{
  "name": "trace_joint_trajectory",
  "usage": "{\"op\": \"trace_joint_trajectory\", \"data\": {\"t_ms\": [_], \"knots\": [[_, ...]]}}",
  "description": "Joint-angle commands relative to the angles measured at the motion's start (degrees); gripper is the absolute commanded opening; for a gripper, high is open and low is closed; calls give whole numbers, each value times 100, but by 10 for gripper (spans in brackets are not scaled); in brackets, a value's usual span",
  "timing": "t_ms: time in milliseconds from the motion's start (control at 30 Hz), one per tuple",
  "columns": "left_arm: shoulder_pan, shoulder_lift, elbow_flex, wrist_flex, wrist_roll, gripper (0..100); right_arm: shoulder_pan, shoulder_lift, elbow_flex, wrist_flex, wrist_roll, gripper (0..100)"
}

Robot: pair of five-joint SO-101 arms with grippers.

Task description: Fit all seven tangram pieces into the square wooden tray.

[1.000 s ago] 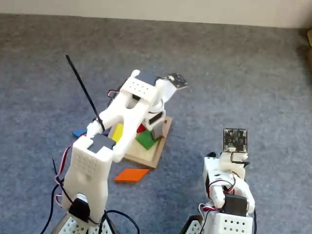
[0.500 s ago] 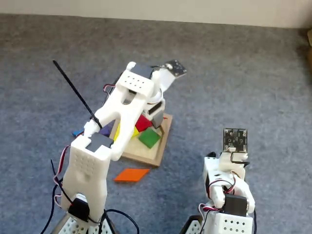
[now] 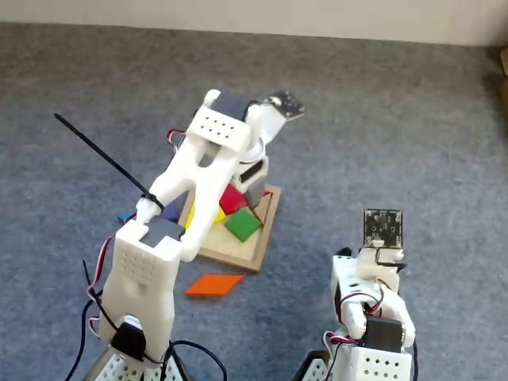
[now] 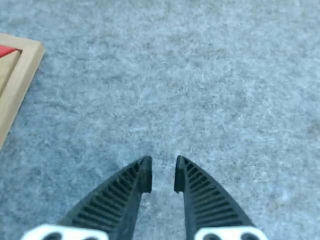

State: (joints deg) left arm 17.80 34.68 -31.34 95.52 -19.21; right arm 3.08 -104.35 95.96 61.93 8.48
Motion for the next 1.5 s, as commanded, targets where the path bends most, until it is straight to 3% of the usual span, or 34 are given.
{"op": "trace_joint_trajectory", "data": {"t_ms": [0,400,600,1033,1467], "knots": [[-224,-347,-312,229,-123,252,57,-48,681,-4,9,91],[-1464,-1552,180,387,-167,211,57,-48,681,-4,9,91],[-2149,-1771,971,352,-651,211,57,-48,681,-4,9,91],[-3248,-1789,2686,-1160,-1424,211,57,-48,681,-4,9,91],[-3785,-1789,3292,-1319,-1987,207,57,-48,681,-4,9,91]]}}
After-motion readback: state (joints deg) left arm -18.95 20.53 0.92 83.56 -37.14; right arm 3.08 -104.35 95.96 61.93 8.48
